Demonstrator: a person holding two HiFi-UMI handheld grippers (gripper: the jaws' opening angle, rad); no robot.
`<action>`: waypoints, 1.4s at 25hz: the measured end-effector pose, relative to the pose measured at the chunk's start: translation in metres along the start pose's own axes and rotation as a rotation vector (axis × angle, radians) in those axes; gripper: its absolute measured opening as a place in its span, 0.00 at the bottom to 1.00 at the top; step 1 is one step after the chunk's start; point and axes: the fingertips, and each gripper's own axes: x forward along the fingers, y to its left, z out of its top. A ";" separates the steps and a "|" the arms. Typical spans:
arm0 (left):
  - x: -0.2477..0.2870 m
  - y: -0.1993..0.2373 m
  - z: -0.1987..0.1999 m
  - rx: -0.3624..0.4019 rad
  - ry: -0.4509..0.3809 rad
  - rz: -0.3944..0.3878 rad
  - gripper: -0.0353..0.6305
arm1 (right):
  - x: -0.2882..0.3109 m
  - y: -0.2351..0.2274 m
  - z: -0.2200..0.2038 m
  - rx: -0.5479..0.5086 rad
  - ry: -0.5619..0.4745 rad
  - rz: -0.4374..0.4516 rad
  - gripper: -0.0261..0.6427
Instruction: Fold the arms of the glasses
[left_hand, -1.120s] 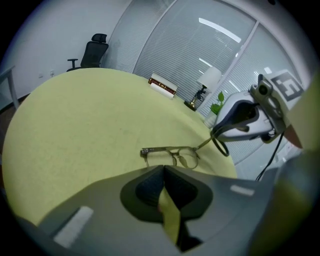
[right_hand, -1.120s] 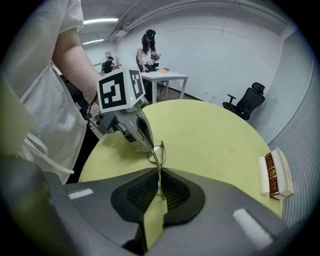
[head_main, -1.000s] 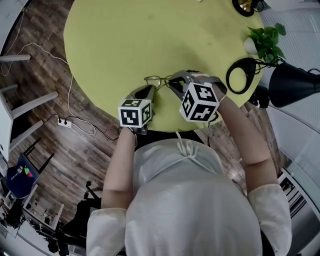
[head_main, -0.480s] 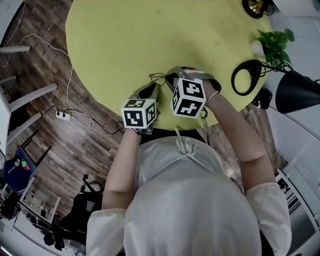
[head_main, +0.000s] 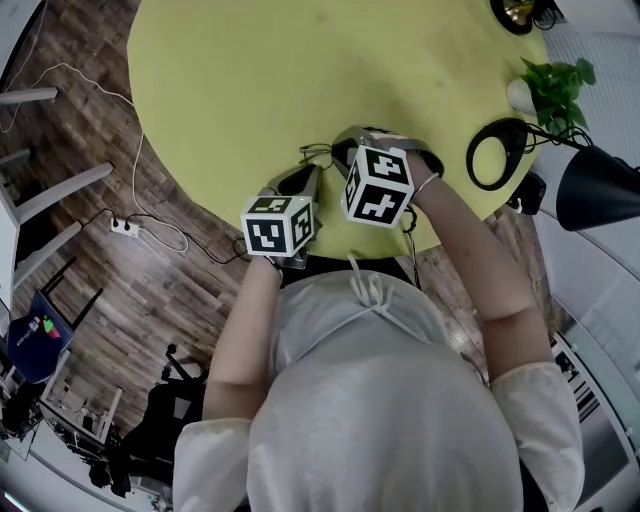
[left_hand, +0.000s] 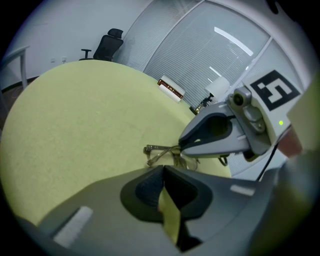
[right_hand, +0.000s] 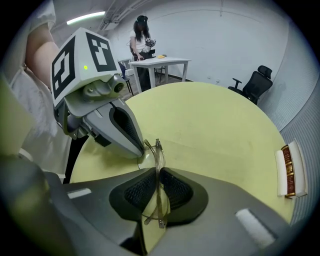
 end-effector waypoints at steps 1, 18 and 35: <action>0.000 0.000 0.000 -0.001 0.002 0.000 0.06 | 0.001 0.000 -0.001 0.003 0.004 0.002 0.12; -0.038 -0.034 0.031 0.088 -0.090 -0.027 0.06 | -0.062 -0.015 0.009 0.238 -0.193 -0.150 0.13; -0.199 -0.120 0.162 0.468 -0.582 0.018 0.06 | -0.271 -0.014 -0.012 0.802 -0.751 -0.827 0.04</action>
